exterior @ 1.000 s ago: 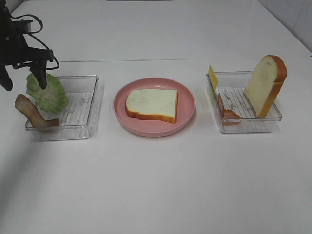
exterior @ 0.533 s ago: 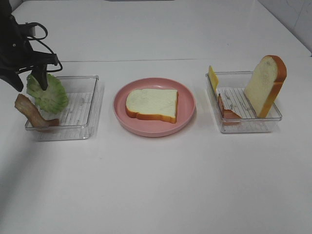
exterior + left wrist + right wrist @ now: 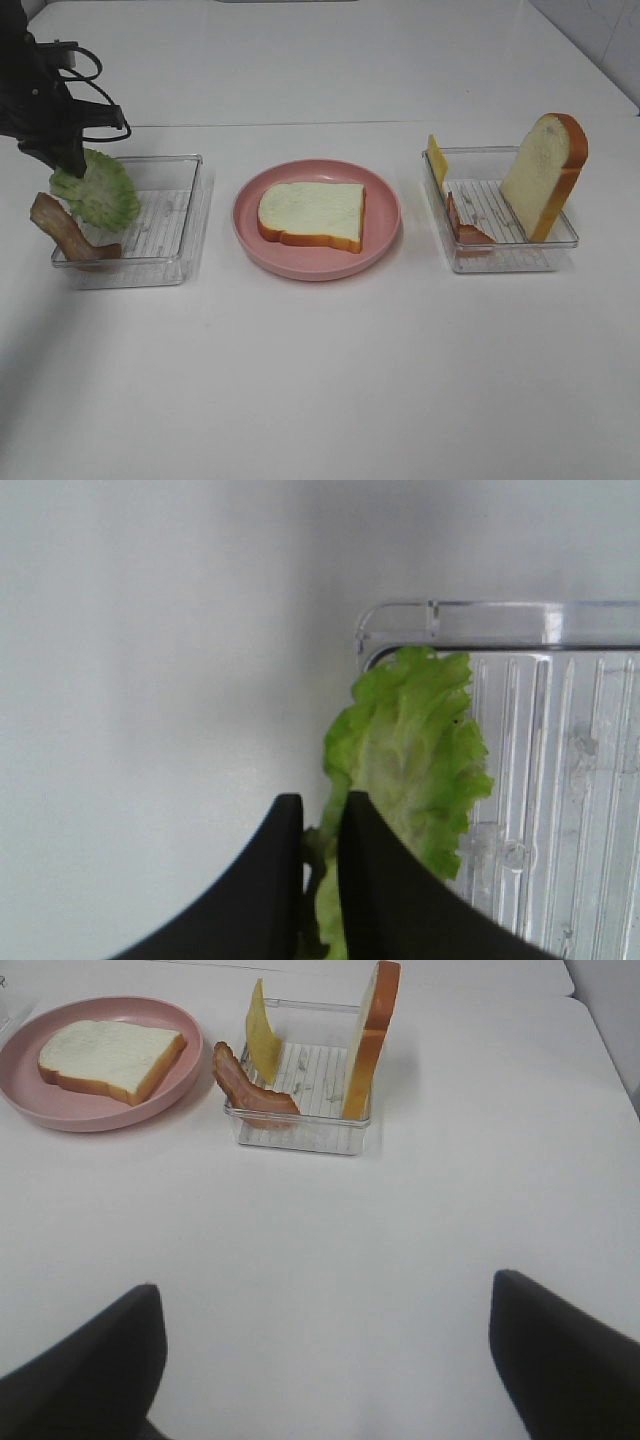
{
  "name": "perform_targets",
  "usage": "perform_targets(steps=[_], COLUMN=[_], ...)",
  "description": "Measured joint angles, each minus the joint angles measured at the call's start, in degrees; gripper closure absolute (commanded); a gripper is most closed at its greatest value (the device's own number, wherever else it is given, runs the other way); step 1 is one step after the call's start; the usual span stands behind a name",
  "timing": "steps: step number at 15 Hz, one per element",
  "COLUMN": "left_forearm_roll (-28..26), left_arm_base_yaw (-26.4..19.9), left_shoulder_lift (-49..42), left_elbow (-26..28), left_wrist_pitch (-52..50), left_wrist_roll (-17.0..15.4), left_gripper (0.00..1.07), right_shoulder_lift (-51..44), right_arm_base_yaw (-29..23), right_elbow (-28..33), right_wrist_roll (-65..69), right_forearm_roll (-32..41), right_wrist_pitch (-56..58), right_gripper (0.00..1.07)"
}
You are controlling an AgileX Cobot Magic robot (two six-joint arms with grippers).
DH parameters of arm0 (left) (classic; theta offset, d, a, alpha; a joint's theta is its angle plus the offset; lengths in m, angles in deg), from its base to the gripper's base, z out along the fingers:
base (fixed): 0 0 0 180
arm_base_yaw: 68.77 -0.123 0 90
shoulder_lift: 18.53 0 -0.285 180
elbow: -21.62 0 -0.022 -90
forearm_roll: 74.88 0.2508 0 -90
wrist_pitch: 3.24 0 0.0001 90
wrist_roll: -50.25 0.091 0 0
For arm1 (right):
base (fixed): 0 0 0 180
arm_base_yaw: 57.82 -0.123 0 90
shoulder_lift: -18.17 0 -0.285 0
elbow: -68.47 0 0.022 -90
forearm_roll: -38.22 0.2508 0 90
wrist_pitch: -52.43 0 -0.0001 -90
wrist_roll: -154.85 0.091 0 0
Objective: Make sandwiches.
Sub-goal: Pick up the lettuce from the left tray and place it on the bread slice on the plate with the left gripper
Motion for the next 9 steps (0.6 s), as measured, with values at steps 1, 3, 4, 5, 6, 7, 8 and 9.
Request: perform_targets(steps=[1,3,4,5,6,7,8,9], left_forearm_roll=[-0.06,-0.06,-0.06,-0.23,-0.63,-0.86,-1.89,-3.9], left_arm_base_yaw=[0.0,0.0,0.0,0.0,0.0,0.0,0.0,0.0], left_shoulder_lift=[0.0,0.0,0.0,-0.17,-0.57,-0.86,-1.83,-3.44], left_elbow=[0.0,0.0,0.0,0.0,0.0,0.0,0.06,0.52], left_wrist_pitch=[-0.17,-0.29,-0.46,-0.46,-0.46,-0.52,-0.52,-0.57], left_wrist_roll=[0.0,0.0,0.0,0.0,0.0,0.0,0.0,0.0], left_gripper=[1.06,1.07,1.07,1.07,1.07,1.07,1.07,1.07], right_shoulder_lift=[0.0,0.0,0.0,0.0,0.0,0.0,0.0,0.0], right_arm_base_yaw=[0.0,0.0,0.0,0.0,0.0,0.0,0.0,0.0], right_elbow=[0.0,0.0,0.0,0.0,0.0,0.0,0.0,0.0], right_wrist_roll=[0.0,0.0,0.0,0.0,0.0,0.0,0.0,0.0], right_forearm_roll=[0.0,0.0,0.0,0.0,0.0,0.0,0.0,0.0], right_wrist_pitch=[0.0,0.0,0.0,0.0,0.0,0.0,0.0,0.0], right_gripper=[0.24,0.24,0.24,0.24,0.24,0.24,0.24,0.24])
